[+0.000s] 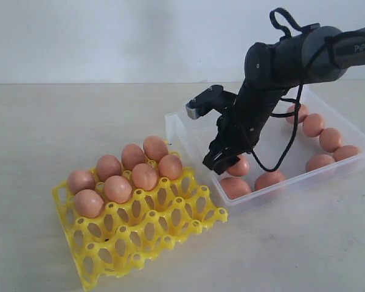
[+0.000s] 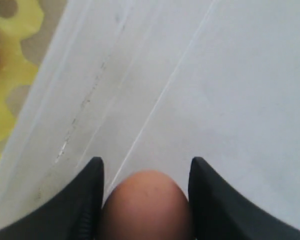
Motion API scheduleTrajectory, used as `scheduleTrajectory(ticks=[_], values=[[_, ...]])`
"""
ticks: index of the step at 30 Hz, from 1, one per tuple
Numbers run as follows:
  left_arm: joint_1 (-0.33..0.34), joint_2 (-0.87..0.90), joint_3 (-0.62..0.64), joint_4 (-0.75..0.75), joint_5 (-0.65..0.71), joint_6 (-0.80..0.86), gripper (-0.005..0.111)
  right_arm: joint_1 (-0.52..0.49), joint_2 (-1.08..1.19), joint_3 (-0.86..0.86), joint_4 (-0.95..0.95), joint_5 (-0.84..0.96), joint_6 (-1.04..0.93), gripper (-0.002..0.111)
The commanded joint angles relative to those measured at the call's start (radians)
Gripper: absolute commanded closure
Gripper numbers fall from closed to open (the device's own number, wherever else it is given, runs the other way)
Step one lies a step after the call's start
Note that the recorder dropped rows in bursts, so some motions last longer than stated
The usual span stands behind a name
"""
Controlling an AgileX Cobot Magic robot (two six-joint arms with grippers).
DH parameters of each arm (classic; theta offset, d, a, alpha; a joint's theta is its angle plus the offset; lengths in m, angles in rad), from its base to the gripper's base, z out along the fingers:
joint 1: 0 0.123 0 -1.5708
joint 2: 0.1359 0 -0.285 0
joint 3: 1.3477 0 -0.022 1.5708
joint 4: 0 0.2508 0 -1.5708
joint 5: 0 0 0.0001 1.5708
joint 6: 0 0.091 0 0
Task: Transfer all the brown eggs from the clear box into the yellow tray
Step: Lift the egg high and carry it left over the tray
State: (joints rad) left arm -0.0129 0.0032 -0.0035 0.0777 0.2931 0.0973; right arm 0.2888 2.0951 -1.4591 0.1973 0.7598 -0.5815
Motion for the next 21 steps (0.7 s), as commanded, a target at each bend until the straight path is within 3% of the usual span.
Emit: scheduleTrajectory(ticks=[1, 8, 11, 14, 21], values=[[-0.008, -0.003, 0.003, -0.002, 0.0, -0.003, 0.103, -0.006, -0.129, 0.001, -0.064, -0.079, 0.003, 0.107], [-0.008, -0.003, 0.003, -0.002, 0.0, -0.003, 0.103, -0.012, -0.335, 0.001, -0.041, -0.191, 0.101, 0.107], [-0.008, -0.003, 0.003, -0.002, 0.0, -0.003, 0.103, -0.012, -0.413, 0.003, 0.089, -0.171, 0.24, 0.107], [-0.008, -0.003, 0.003, -0.002, 0.0, -0.003, 0.103, -0.005, -0.48, 0.065, 0.369, -0.284, 0.115, 0.107], [-0.008, -0.003, 0.003, -0.002, 0.0, -0.003, 0.103, 0.146, -0.619, 0.346, 1.301, -0.692, -0.532, 0.107]])
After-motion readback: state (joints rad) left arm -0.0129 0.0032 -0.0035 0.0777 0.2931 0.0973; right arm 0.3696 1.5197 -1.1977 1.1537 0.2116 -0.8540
